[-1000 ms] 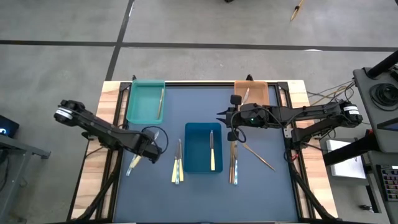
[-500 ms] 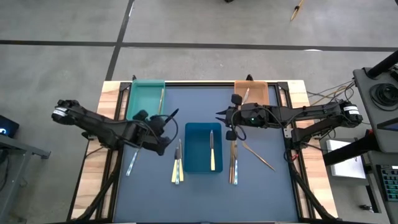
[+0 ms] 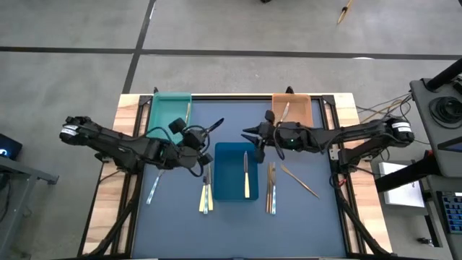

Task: Sort silverware by color (type)
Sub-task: Put the left yellow knife into the blue bin

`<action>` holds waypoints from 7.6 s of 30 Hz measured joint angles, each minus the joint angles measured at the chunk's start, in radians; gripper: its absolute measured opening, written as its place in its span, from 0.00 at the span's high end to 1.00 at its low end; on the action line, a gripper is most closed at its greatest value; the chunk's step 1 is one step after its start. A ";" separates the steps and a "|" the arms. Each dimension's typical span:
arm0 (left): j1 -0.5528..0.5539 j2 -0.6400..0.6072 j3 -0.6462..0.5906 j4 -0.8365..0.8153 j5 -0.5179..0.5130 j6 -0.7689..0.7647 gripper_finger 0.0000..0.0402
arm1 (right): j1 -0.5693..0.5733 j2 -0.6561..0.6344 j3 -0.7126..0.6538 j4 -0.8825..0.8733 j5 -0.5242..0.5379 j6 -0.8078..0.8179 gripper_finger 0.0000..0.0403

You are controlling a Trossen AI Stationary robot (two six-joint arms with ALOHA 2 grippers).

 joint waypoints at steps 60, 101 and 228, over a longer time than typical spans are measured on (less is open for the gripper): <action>0.021 0.131 0.000 0.186 -0.140 0.009 0.90 | -0.011 0.366 0.282 0.381 0.122 -0.016 0.97; 0.012 -0.442 -0.324 0.465 0.516 0.545 0.69 | -0.029 0.291 0.550 -0.327 -0.195 0.299 0.98; 0.013 -0.781 -0.497 0.547 0.525 0.593 0.71 | 0.000 0.446 0.442 -0.427 -0.311 0.678 0.82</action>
